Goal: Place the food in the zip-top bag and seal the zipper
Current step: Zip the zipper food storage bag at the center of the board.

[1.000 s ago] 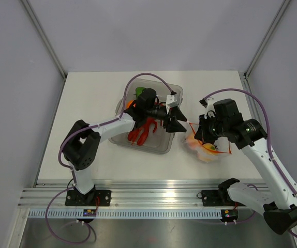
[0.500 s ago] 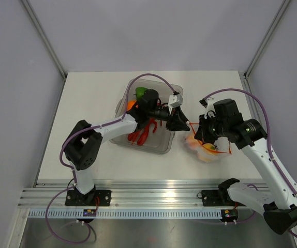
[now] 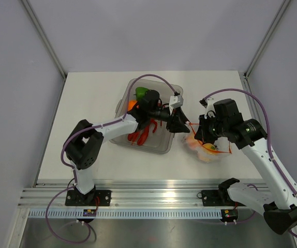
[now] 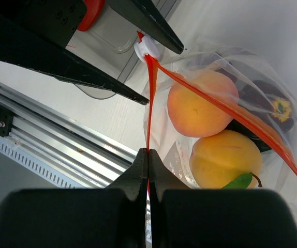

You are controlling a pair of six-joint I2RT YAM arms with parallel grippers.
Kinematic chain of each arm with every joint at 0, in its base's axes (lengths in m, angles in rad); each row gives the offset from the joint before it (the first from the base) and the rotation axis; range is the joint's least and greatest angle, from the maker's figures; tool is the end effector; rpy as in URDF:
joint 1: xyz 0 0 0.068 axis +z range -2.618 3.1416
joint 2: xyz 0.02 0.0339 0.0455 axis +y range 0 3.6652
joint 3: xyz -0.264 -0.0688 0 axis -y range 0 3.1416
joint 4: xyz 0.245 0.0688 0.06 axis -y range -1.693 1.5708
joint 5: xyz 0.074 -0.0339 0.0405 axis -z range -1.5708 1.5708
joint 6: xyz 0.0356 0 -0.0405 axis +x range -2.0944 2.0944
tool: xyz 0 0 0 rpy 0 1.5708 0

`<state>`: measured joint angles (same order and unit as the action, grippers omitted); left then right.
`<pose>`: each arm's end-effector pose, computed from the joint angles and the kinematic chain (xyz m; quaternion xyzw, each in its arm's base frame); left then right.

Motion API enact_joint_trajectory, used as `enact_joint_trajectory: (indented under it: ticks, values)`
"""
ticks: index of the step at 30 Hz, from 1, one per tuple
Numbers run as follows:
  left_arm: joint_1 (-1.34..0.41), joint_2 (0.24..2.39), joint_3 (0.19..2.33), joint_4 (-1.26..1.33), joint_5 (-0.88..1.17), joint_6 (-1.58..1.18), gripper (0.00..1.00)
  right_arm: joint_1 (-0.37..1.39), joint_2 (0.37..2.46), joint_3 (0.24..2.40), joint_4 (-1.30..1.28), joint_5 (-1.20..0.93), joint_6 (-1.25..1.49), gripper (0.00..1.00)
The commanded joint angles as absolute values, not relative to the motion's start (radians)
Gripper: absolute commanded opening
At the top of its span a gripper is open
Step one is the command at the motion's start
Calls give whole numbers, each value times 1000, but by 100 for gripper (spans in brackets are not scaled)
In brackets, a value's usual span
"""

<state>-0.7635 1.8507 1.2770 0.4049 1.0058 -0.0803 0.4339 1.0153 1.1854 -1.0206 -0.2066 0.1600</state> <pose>0.2848 -0.3142 0.2690 0.5172 0.5268 -0.5674 0.3647 0.1638 0.0839 0.3566 -0.1631 0.9172 0.1948 0.3070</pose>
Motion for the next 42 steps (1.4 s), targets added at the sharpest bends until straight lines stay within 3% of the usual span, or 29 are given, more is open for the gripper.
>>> enact_joint_trajectory:
  ticks: [1, 6, 17, 27, 38, 42]
  values:
    - [-752, 1852, 1295, 478, 1019, -93, 49, 439, 999, 1221, -1012, -221, 153, 0]
    - [-747, 1858, 1279, 563, 1031, -161, 40, 440, 999, 1220, -1012, -221, 153, 0]
    - [-746, 1875, 1279, 512, 1046, -137, 45, 440, 999, 1219, -1012, -216, 155, 0]
    - [-746, 1890, 1273, 538, 1049, -153, 39, 439, 1002, 1220, -1012, -213, 155, 0]
    - [-733, 1885, 1278, 520, 1084, -155, 3, 439, 999, 1224, -1011, -206, 158, 0]
    - [-723, 1868, 1276, 508, 1091, -155, 7, 440, 999, 1224, -1003, -209, 160, 0]
